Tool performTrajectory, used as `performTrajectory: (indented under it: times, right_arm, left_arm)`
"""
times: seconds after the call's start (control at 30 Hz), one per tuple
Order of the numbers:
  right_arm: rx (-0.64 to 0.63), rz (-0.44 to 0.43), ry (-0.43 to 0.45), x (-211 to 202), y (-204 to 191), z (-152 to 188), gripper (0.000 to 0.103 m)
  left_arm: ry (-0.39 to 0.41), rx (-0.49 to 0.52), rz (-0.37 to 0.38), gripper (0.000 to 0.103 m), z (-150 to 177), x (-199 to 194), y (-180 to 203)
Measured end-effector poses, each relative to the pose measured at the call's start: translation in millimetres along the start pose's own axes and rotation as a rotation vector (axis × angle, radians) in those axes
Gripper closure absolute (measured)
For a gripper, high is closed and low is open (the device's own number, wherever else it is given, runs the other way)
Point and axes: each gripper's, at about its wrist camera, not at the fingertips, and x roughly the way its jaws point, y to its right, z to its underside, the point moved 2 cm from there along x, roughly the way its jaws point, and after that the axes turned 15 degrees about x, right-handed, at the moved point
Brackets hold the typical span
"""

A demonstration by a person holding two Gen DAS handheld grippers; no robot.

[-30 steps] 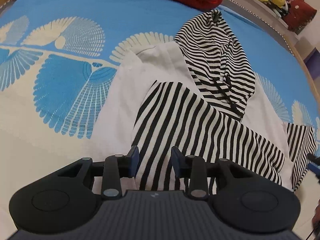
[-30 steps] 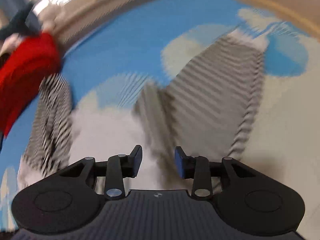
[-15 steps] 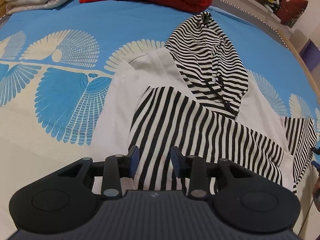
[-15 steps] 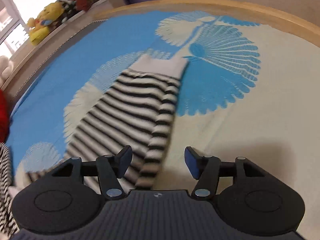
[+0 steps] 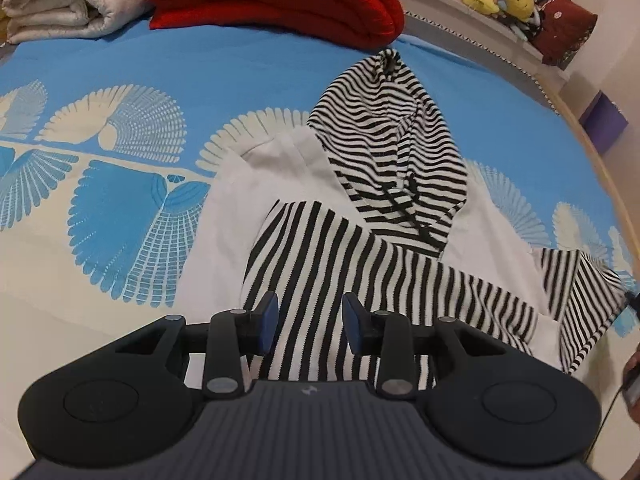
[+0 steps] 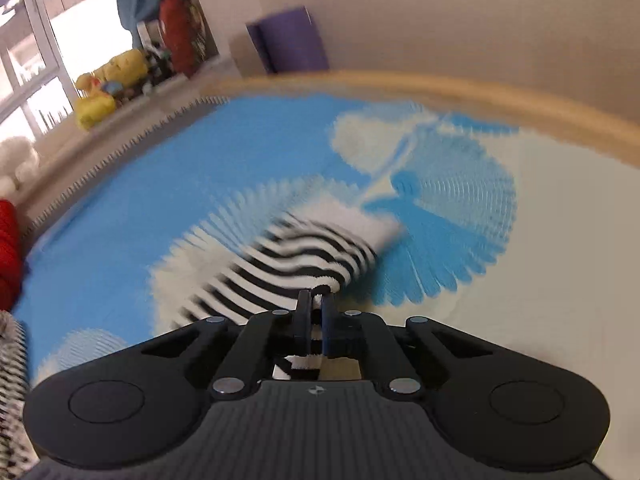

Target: Fold small clothes

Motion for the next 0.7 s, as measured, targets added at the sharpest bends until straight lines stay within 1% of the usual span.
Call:
performTrajectory:
  times: [0.07, 0.13, 0.2, 0.27, 0.33, 0.37, 0.43, 0.53, 0.57, 0.6, 0.7]
  right_arm:
    - [0.019, -0.060, 0.020, -34, -24, -6, 0.100]
    - [0.002, -0.098, 0.035, -72, -51, -3, 0.100]
    - [-0.020, -0.135, 0.004, -107, -74, 12, 0.100]
    - [-0.050, -0.170, -0.025, -139, -90, 36, 0.100]
    - [-0.081, -0.195, -0.054, -155, -97, 58, 0.100]
    - [-0.091, -0.202, -0.075, -157, -99, 70, 0.100]
    - [-0.090, -0.182, -0.137, -147, -99, 86, 0.100]
    - [-0.016, -0.127, -0.289, -118, -93, 106, 0.100]
    - [0.005, -0.116, -0.320, -111, -94, 110, 0.100]
    - [0.007, -0.107, -0.334, -108, -94, 113, 0.100]
    - [-0.025, -0.084, -0.328, -102, -98, 116, 0.100]
  left_arm:
    - [0.010, -0.009, 0.007, 0.064, -1, -6, -4]
    - [0.020, -0.023, 0.014, 0.064, -3, -11, -9]
    - [0.028, -0.032, 0.024, 0.064, -4, -15, -12]
    - [0.036, -0.040, 0.026, 0.064, -5, -19, -16]
    - [0.042, -0.055, 0.023, 0.064, -6, -22, -21]
    - [0.043, -0.058, 0.022, 0.064, -6, -23, -23]
    - [0.040, -0.061, 0.014, 0.064, -5, -23, -27]
    - [0.033, -0.056, 0.008, 0.064, -4, -21, -30]
    - [0.032, -0.056, 0.005, 0.064, -4, -21, -31]
    - [0.032, -0.058, 0.003, 0.064, -4, -20, -32]
    - [0.034, -0.067, -0.002, 0.064, -6, -19, -34]
